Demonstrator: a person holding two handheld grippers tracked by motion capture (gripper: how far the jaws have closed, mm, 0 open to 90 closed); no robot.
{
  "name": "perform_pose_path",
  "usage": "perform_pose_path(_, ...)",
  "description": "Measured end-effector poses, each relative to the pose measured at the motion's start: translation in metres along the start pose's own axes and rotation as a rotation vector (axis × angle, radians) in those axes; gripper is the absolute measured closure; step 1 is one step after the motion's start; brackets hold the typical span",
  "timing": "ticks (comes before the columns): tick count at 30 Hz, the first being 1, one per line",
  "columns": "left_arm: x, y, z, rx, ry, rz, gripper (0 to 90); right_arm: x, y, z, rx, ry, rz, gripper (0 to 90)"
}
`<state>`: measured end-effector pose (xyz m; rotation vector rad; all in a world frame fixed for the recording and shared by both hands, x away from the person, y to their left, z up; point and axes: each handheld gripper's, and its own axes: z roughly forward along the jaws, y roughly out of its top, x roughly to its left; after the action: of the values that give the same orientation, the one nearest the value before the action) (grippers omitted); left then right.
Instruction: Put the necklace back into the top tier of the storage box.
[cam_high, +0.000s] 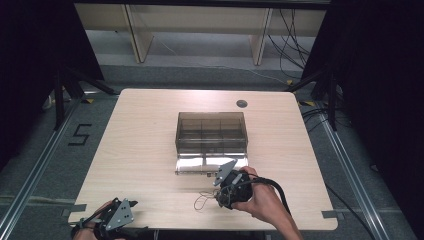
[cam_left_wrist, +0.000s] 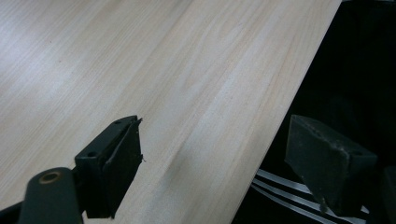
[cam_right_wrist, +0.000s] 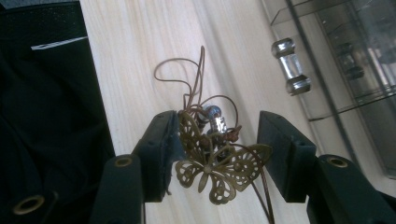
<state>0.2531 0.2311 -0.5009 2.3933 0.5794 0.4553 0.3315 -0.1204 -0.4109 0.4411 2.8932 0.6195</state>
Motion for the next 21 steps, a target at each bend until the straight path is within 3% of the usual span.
perform_pose_path(3,0.0,0.0,0.0,0.0,0.0,0.0,18.0,-0.002,0.003,-0.004,0.007,0.014,0.0,48.9)
perform_pose_path(4,0.0,0.0,0.0,-0.001,-0.001,-0.001,18.0,-0.004,0.006,-0.009,-0.001,0.007,-0.026,48.9)
perform_pose_path(9,0.0,0.0,0.0,-0.007,0.001,-0.007,18.0,-0.005,0.016,-0.022,0.002,0.014,-0.021,48.9)
perform_pose_path(10,0.0,0.0,0.0,-0.007,0.002,-0.007,18.0,-0.007,0.019,-0.025,-0.005,0.018,-0.043,48.9)
perform_pose_path(12,0.0,0.0,0.0,-0.007,-0.002,-0.008,18.0,-0.007,0.021,-0.029,0.006,0.028,-0.029,48.9)
perform_pose_path(14,0.0,0.0,0.0,-0.009,0.001,-0.009,18.0,-0.011,0.03,-0.039,-0.01,0.025,-0.078,48.9)
perform_pose_path(15,0.0,0.0,0.0,-0.009,0.001,-0.009,18.0,-0.011,0.032,-0.043,-0.01,0.023,-0.052,48.9)
perform_pose_path(17,0.001,0.0,0.0,-0.008,-0.01,-0.01,18.0,-0.013,0.038,-0.052,-0.017,0.025,-0.049,48.9)
perform_pose_path(21,0.001,0.0,0.0,-0.007,-0.001,-0.008,18.0,-0.018,0.048,-0.064,-0.028,-0.017,-0.061,48.9)
